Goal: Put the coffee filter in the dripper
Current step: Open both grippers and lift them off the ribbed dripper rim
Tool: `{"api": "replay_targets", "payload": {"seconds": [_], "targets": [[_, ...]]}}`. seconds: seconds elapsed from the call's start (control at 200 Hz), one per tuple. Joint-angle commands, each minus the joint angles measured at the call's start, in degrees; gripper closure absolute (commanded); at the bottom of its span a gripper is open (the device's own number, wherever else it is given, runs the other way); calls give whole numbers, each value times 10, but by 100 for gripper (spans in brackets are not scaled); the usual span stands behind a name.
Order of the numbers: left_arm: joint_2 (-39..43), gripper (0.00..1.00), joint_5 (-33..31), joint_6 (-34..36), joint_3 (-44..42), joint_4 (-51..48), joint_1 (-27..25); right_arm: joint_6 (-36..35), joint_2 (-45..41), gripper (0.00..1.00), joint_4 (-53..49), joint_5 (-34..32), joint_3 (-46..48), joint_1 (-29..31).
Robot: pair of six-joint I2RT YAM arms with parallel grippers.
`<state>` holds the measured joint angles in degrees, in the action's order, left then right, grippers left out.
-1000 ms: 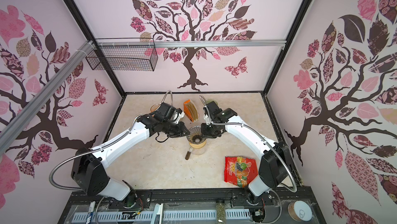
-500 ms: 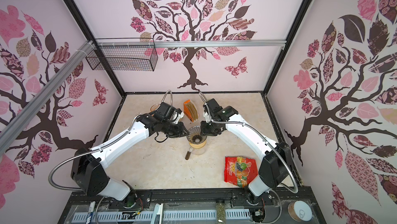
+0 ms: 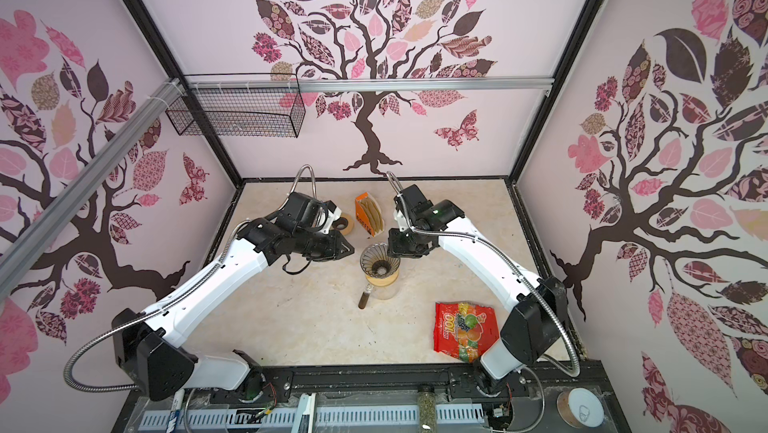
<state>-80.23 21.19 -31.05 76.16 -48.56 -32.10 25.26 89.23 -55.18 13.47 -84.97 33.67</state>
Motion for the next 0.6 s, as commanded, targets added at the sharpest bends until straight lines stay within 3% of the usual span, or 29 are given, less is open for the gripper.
{"api": "replay_targets", "payload": {"seconds": [0.0,0.215,0.355,0.485,0.595], "targets": [[14,75,-8,17,32,-14,11,-9,-23,58,-10,-9,-25,0],[26,69,-28,24,46,-28,15,-11,-30,55,-16,-18,-34,0],[36,58,-43,23,47,-31,17,-11,-40,52,-20,-29,-44,0],[44,42,-59,23,47,-32,18,-9,-54,49,-16,-38,-48,0],[51,8,-74,26,45,-29,18,-9,-66,45,-16,-48,-54,0]]}}
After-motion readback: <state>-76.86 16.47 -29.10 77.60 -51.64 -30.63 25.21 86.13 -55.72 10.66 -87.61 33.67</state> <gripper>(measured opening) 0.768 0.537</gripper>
